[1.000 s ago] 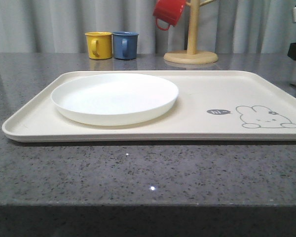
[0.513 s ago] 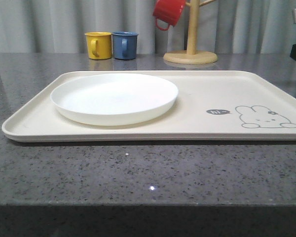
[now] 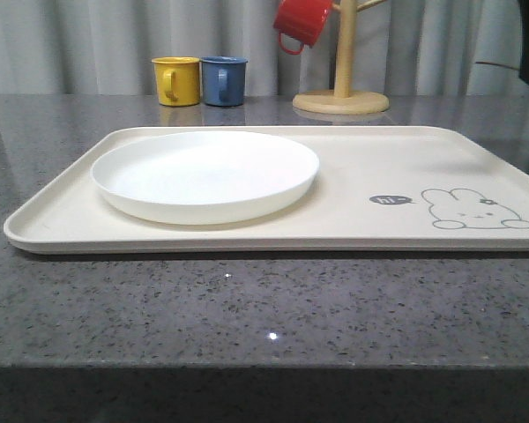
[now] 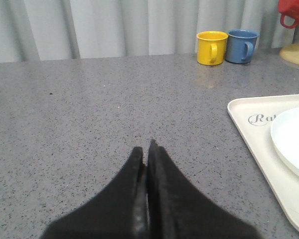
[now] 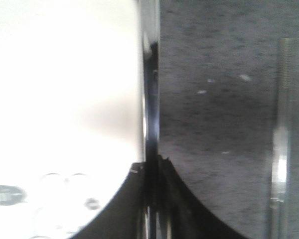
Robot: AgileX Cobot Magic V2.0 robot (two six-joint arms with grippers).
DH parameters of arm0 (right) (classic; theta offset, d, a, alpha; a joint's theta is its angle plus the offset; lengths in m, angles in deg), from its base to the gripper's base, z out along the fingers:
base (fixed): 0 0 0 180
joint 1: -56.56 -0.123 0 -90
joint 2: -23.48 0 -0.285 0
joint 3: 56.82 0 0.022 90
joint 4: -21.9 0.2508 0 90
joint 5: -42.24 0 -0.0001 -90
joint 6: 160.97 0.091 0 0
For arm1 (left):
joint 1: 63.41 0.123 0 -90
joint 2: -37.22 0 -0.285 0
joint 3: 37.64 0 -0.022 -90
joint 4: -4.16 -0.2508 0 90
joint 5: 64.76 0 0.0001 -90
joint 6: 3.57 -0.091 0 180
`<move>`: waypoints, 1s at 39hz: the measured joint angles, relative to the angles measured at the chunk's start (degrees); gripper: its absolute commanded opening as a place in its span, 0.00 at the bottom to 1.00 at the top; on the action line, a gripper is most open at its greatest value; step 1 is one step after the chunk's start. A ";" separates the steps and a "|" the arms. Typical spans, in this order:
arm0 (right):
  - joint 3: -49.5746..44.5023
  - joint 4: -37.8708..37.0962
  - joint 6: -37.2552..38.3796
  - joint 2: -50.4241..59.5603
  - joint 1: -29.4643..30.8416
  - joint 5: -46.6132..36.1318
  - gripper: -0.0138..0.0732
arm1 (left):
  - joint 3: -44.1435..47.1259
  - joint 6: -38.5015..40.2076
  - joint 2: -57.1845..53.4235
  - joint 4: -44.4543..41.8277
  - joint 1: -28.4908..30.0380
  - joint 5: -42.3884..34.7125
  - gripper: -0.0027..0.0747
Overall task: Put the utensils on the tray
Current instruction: 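Carry the fork onto the tray beside the plate with the right gripper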
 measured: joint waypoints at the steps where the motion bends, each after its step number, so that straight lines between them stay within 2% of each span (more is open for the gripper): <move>1: 0.15 0.00 1.52 0.00 -1.17 0.12 0.12 | 0.00 0.00 0.00 0.00 0.00 0.00 0.01; 9: 0.40 0.26 10.85 -2.50 -9.77 0.06 0.12 | 0.00 0.00 0.00 0.00 0.00 0.00 0.01; 16: 0.40 1.07 15.22 -6.22 -14.81 -2.74 0.12 | 0.00 0.00 0.00 0.00 0.00 0.00 0.01; 29: 0.40 3.20 16.84 -12.38 -15.46 -8.54 0.12 | 0.00 0.00 0.00 0.00 0.00 0.00 0.01; 39: 0.52 2.97 17.08 -12.75 -15.46 -10.60 0.12 | 0.00 0.00 0.00 0.00 0.00 0.00 0.01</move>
